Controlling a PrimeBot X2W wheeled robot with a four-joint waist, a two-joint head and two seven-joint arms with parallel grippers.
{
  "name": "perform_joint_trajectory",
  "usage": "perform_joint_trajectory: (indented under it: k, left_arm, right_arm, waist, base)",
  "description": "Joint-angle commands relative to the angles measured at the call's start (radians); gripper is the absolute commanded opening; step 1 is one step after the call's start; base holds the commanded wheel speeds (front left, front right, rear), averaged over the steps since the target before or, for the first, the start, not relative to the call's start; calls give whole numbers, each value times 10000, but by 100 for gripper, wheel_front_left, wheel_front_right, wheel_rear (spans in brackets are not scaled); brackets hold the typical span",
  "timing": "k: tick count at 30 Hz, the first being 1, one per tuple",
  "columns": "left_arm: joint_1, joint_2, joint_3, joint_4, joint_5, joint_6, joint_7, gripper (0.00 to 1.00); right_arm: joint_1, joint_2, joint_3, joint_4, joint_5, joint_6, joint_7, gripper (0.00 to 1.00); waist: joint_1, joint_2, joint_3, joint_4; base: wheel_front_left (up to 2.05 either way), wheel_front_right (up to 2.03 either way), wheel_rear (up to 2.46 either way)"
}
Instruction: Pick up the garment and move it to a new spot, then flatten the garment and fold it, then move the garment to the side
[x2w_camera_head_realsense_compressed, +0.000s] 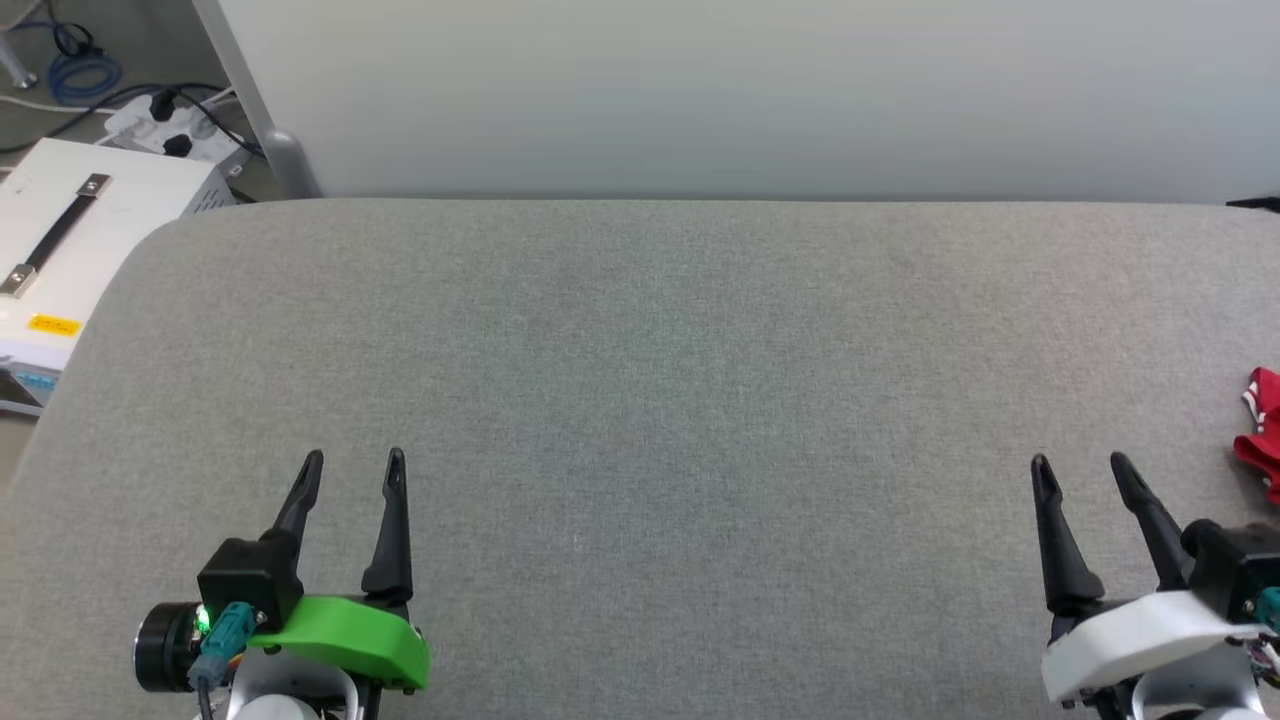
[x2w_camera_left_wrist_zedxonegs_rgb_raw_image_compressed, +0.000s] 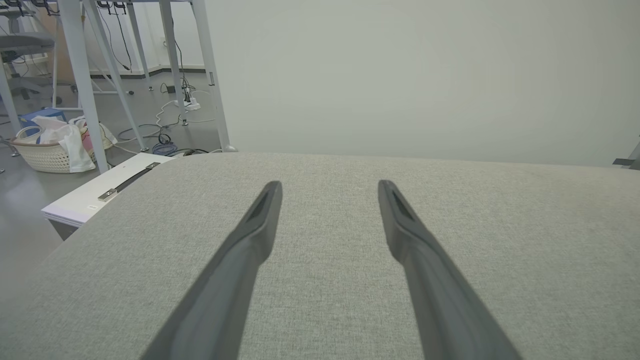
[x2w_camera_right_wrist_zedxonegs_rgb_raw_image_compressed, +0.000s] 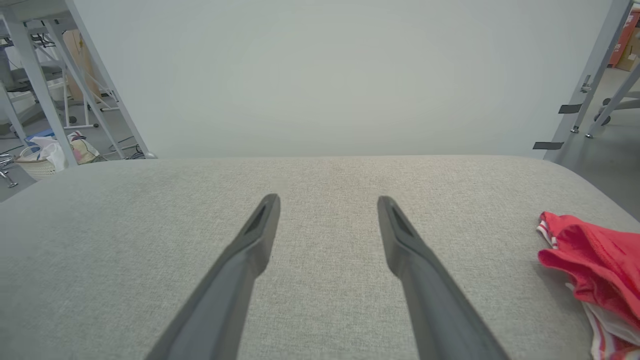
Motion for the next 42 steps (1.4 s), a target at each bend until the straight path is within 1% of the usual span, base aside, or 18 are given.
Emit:
perform_joint_trajectory:
  k: [1,8,16,23,35,36,42]
  left_arm:
    - [204,90,-54,90,-55,-72,-49,100]
    - [515,61,-291,320,-68,-129,-24,100]
    - [677,20,-393,465,-130,-128,-24,100]
    - [636,17,-440,544,-177,-177,-28,100]
    - [571,17,-523,723,-222,-250,-35,100]
    - [555,26,-538,727,-113,-207,12,0]
    - [550,-48,-479,693,13,-243,86,0]
  right_arm:
    - [335,42,-20,-161,17,-9,89,100]
    - [1232,167,40,-816,-301,-9,508,100]
    - [1608,198,54,-1277,-639,-9,775,100]
    - [1636,213,101,-1414,-618,-9,860,100]
    - [1566,227,230,-1277,-659,-9,897,100]
    - [1515,217,215,-1290,-625,0,872,0]
    - [1459,217,220,-1238,-657,-2,863,0]
  waist:
    - [1,0,-368,143]
    - [1,0,-690,54]
    - [1,0,-852,5]
    - [1,0,-848,2]
    - [1,0,-929,-47]
    - [1,0,-927,-47]
    - [1,0,-914,-56]
  base:
    - [0,0,0]
    - [0,0,0]
    - [0,0,0]
    - [0,0,0]
    - [0,0,0]
    - [0,0,0]
    - [0,0,0]
